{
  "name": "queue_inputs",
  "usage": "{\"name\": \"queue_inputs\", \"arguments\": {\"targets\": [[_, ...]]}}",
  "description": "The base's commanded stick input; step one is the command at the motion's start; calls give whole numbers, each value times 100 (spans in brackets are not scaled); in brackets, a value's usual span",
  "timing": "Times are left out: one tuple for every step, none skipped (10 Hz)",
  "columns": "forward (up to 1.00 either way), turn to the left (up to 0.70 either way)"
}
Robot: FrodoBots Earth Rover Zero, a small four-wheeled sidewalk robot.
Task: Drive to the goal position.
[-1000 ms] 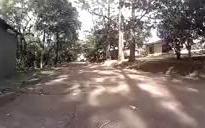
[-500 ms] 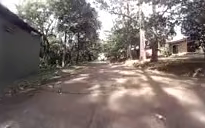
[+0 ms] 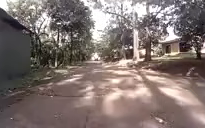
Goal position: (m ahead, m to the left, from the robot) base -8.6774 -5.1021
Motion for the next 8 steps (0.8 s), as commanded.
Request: {"name": "queue_inputs", "arguments": {"targets": [[0, -45], [0, -45], [0, -45], [0, -45], [0, -45], [0, -45], [0, -45], [0, -45]]}}
